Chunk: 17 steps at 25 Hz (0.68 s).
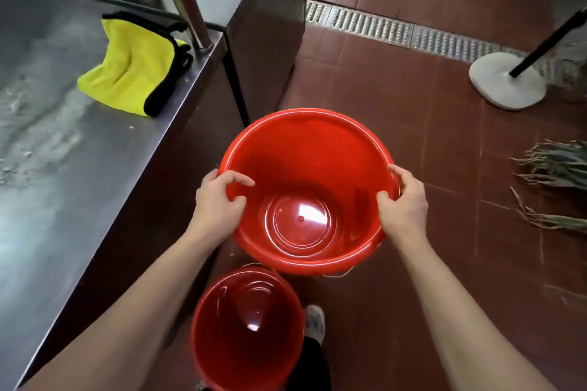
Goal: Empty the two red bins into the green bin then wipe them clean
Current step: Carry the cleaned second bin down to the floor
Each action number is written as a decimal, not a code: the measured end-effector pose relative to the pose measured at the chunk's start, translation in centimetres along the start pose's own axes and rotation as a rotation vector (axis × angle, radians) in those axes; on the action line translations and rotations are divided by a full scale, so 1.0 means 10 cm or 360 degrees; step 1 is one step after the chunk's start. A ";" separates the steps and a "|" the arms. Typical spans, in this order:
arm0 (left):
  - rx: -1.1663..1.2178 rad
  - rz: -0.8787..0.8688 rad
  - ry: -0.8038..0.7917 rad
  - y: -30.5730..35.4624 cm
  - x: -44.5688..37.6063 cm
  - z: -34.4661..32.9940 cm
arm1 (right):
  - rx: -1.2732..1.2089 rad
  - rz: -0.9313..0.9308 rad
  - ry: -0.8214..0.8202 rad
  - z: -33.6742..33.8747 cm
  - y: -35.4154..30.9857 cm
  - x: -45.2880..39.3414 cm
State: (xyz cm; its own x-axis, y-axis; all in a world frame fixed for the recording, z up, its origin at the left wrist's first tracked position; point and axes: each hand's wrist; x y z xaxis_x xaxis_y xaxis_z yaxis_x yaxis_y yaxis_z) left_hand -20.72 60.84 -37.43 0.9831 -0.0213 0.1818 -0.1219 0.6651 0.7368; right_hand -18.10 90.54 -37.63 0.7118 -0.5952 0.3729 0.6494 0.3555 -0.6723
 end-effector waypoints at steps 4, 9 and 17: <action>0.0025 0.0076 0.0007 -0.50 -0.38 -0.44 | 0.0026 0.0014 -0.0063 -0.52 0.21 -0.56; 0.0082 0.0186 0.0061 -1.26 -0.85 -1.06 | -0.0001 0.0004 -0.0162 -1.36 0.61 -1.24; 0.0054 0.0266 0.0043 -2.18 -1.36 -1.91 | 0.0005 -0.0054 -0.0274 -2.32 1.35 -2.00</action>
State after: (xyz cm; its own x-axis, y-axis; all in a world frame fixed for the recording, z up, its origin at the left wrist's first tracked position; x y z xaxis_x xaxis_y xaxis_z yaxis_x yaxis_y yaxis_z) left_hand -28.83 60.93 -68.39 0.9520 0.1080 0.2864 -0.2881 0.6322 0.7193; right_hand -29.76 90.49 -68.99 0.7245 -0.4749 0.4995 0.6745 0.3394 -0.6556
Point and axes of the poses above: each hand's wrist, its own x-axis away from the middle knuckle, its own z-axis out of the back of the hand, y = z × x, and after that the axes turned 11 degrees about -z, right-handed
